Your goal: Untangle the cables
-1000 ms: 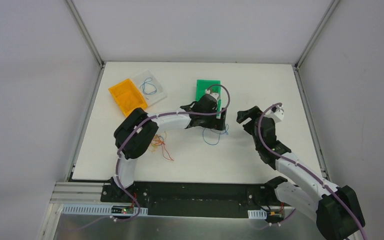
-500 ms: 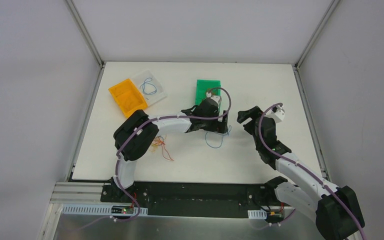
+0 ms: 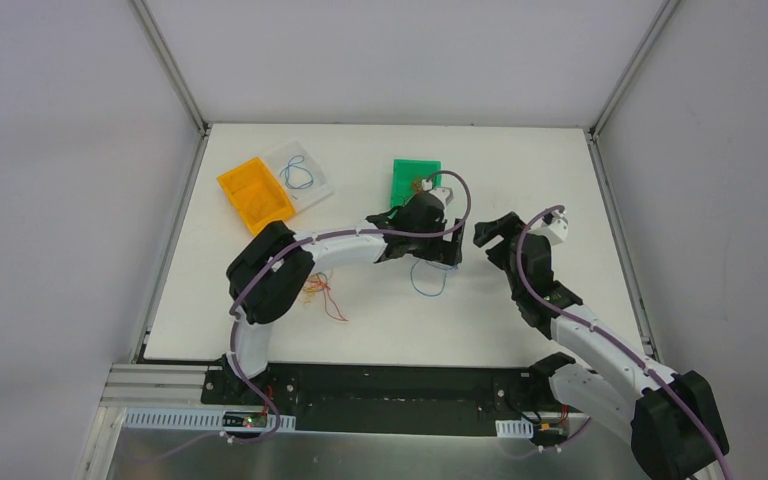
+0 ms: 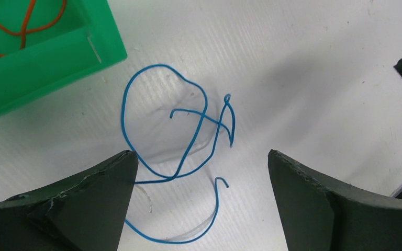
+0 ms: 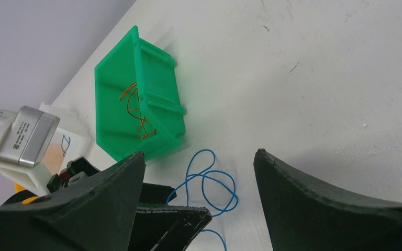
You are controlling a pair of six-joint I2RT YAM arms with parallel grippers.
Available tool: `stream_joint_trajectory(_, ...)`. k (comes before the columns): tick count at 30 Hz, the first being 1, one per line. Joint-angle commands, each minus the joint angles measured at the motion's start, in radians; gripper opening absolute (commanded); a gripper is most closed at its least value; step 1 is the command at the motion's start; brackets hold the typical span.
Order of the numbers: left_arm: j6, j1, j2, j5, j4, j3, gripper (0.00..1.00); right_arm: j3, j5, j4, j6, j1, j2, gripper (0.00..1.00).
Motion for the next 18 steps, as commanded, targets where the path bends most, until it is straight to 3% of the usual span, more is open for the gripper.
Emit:
stream_joint_trajectory(1, 0.054, -0.020, 0.068, -0.106, -0.183, 0.147, 0.99, 0.002, 0.001, 0.033, 0.009, -0.007, 0.001, 0.79)
stream_joint_trajectory(8, 0.063, -0.068, 0.149, -0.230, -0.312, 0.217, 0.94, -0.008, 0.009, 0.036, 0.011, -0.011, -0.017, 0.79)
stream_joint_trajectory(10, 0.066, -0.080, 0.172, -0.257, -0.344, 0.242, 0.89, -0.012, 0.009, 0.041, 0.012, -0.012, -0.018, 0.79)
stream_joint_trajectory(13, 0.073, -0.084, 0.191, -0.275, -0.375, 0.261, 0.64, -0.012, 0.010, 0.041, 0.013, -0.012, -0.016, 0.79)
stream_joint_trajectory(18, 0.092, -0.078, 0.115, -0.293, -0.402, 0.233, 0.01, -0.014, 0.018, 0.041, 0.012, -0.015, -0.017, 0.79)
